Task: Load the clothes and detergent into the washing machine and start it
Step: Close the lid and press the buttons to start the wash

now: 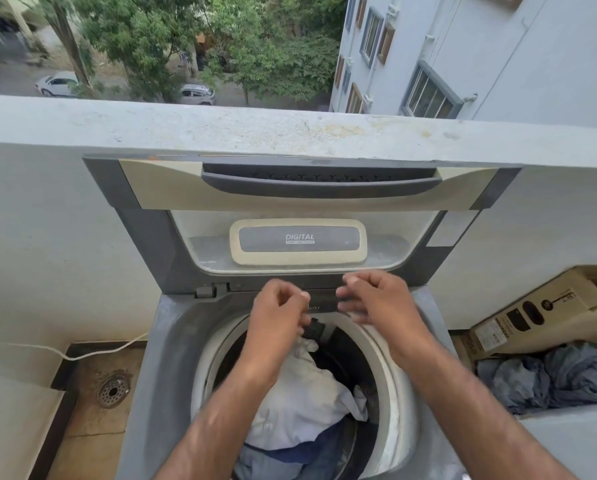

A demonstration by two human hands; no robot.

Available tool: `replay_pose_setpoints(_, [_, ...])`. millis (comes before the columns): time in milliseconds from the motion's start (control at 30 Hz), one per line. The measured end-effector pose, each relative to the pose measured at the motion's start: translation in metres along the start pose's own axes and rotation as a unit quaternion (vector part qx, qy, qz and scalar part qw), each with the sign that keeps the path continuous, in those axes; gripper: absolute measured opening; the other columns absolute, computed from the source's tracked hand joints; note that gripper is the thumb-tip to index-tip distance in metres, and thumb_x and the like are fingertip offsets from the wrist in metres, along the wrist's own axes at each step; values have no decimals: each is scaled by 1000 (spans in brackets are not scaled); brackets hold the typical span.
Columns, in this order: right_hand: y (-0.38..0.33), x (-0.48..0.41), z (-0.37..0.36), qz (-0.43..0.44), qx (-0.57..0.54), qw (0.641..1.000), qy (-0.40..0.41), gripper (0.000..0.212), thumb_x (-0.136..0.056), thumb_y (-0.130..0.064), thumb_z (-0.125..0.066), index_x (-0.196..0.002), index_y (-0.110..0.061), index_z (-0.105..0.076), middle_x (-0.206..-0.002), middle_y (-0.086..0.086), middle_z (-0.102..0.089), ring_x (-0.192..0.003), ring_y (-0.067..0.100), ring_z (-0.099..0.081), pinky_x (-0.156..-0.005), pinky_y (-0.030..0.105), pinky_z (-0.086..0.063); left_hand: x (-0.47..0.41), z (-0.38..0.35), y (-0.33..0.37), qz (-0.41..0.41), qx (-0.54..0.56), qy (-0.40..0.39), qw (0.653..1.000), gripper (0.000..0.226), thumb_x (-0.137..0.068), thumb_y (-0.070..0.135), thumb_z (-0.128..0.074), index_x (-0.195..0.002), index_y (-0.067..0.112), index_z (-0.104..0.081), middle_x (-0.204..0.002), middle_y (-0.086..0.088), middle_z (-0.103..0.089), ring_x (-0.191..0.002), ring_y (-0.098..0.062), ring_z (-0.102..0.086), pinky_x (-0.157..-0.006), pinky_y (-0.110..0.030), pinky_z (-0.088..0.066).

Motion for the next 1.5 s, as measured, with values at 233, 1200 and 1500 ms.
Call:
replay_pose_setpoints(233, [-150, 75, 20, 397, 230, 879, 132, 20, -96, -18, -64, -114, -23, -69, -108, -11, -69, -107, 9, -61, -93, 24, -47, 79, -19, 180, -512, -409, 121, 746, 17, -90, 19, -61, -106, 12, -61, -100, -3, -59, -93, -23, -53, -82, -38, -45])
replay_pose_setpoints(1200, [-178, 68, -1, 410, 497, 749, 154, 28, -107, -42, -36, -116, -25, -55, -109, -5, -46, -109, 20, -45, -105, 40, -26, 57, -26, 206, -496, -556, 167, 646, 31, -104, 35, -36, -99, 15, -59, -98, -4, -55, -91, -29, -50, -78, -43, -30])
replay_pose_setpoints(1500, [-157, 106, 6, 434, 494, 738, 154, 21, -104, -40, -41, -111, -25, -54, -102, -10, -37, -99, 18, -40, -97, 40, -30, 97, -22, 190, -511, -560, 175, 628, 20, -103, 29, -47, -98, 15, -60, -94, -3, -56, -85, -27, -49, -75, -39, -25])
Point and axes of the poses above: each hand's wrist, its own x-axis away from the middle knuckle, its own z-axis out of the back of the hand, y = z × x, the point moved 10 cm from there along -x, towards the middle knuckle
